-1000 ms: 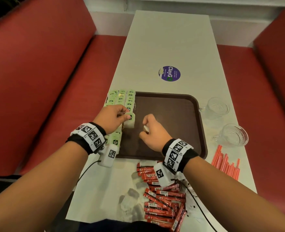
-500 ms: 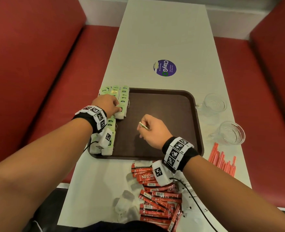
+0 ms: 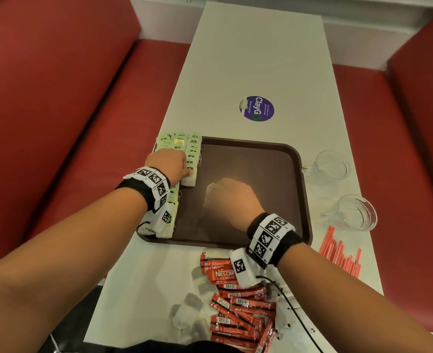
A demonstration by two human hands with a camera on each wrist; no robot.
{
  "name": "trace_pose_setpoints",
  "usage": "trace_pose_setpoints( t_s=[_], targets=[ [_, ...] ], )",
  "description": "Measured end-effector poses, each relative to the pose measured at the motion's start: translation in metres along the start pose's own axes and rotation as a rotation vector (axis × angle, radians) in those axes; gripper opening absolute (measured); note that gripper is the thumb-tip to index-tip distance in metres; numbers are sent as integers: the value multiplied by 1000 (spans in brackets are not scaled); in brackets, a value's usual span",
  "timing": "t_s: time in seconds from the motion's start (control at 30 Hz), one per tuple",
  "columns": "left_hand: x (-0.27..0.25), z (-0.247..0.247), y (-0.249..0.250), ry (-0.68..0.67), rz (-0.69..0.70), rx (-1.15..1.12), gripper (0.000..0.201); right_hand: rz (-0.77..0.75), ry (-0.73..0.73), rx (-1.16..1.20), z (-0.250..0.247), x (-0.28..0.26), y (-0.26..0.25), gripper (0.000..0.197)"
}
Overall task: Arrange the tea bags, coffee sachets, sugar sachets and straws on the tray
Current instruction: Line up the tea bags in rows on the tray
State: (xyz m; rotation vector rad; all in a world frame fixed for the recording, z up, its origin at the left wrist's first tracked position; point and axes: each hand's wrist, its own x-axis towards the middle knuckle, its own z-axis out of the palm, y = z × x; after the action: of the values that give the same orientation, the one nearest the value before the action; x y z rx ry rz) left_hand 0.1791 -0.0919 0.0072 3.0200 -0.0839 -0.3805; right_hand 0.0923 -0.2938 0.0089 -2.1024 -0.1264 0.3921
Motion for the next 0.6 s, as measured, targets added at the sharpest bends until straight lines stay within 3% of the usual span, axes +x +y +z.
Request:
trace_pose_setpoints(
  t_s=[0.13, 0.3, 0.43, 0.6],
  targets=[
    [-18, -11, 5, 78, 148, -221, 21, -4, 7, 20, -1, 0, -2, 16],
    [-54, -25, 18, -58, 400, -554, 19, -34, 15, -18, 0, 3, 0, 19],
    [-64, -27, 21, -84, 425, -552, 18, -52, 47, -38, 2, 5, 1, 22],
    [-59, -23, 13, -83, 425, -540, 2, -45, 4, -93, 4, 4, 0, 18]
  ],
)
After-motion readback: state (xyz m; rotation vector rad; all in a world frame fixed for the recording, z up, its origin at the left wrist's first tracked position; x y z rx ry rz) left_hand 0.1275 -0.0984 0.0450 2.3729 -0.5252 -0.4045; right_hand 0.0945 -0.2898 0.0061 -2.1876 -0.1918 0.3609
